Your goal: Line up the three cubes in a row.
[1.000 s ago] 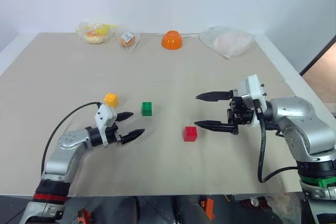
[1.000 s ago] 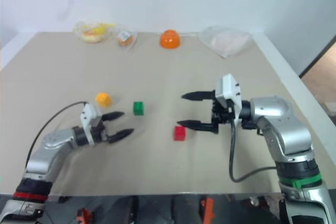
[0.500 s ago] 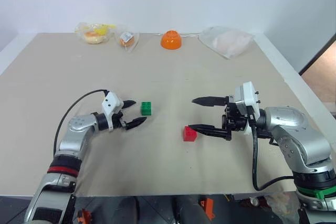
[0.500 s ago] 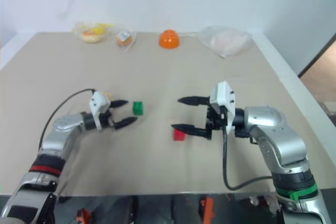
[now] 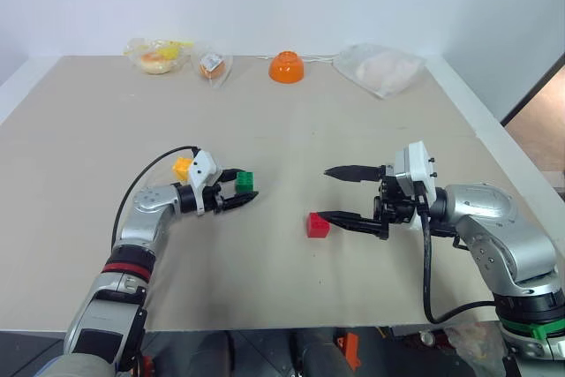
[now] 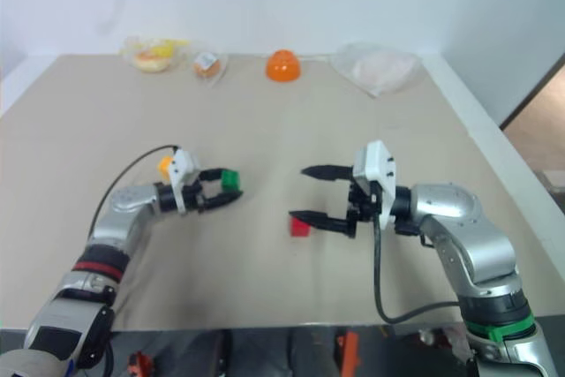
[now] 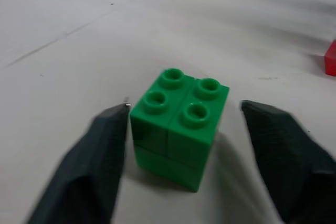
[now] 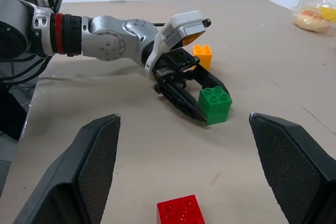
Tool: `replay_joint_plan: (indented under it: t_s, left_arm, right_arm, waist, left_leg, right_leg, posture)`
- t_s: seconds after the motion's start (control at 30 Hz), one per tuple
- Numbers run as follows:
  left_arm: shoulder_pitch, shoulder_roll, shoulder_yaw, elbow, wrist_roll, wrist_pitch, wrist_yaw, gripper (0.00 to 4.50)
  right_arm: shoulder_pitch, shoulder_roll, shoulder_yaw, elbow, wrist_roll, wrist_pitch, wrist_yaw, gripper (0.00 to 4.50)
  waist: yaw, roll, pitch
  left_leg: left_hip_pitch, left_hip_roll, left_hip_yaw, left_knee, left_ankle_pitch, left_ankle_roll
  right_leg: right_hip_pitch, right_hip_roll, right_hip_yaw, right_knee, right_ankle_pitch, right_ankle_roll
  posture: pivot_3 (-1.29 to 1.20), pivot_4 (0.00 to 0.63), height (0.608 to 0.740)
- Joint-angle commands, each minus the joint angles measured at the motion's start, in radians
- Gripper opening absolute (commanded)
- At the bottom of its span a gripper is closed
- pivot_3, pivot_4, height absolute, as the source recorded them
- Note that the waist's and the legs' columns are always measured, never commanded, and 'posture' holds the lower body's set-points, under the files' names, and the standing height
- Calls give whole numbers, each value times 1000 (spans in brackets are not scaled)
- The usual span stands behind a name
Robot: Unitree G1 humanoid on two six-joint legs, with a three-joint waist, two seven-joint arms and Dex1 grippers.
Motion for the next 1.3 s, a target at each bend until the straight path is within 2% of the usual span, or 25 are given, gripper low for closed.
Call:
replay_joint_plan:
  t_s: [0.03,0.13,0.23,0.77,1.03,1.3]
  left_arm:
    - [-2,6,6,-28,-7,-8,-19,1659]
    - [2,11,9,-35,-11,-2,-28,1580]
    - [7,18,7,-47,-7,-1,-36,1278]
    - [14,14,-6,-159,-17,43,-59,1278]
    - [4,22,-9,-207,-38,93,-105,1278]
    - [66,60,-49,-318,-56,136,-191,1278]
  right_arm:
    - [-5,-12,-19,-27,-1,-22,0,4077]
    - [-9,-10,-15,-21,-5,-25,3,4077]
    - [-18,-6,-5,-8,-11,-33,8,4077]
    - [-23,-7,0,1,-22,-52,21,4077]
    - [-12,-8,-1,-5,-23,-53,19,4077]
    - [1,-14,-11,-18,-16,-47,16,4077]
  waist:
    - [0,0,0]
    - [0,0,0]
    - [0,0,0]
    - [0,0,0]
    - [0,0,0]
    - [0,0,0]
  left_leg:
    - [0,0,0,0,0,0]
    - [0,0,0,0,0,0]
    - [0,0,0,0,0,0]
    - [0,0,0,0,0,0]
    - [0,0,0,0,0,0]
    - [0,0,0,0,0,0]
  right_leg:
    - [0,0,0,0,0,0]
    - [0,0,0,0,0,0]
    - [0,0,0,0,0,0]
    - [0,0,0,0,0,0]
    - [0,0,0,0,0,0]
    - [0,0,0,0,0,0]
  posture:
    - [0,150,740]
    - [0,150,740]
    - [0,150,740]
    - [0,150,740]
    - [0,150,740]
    - [0,150,740]
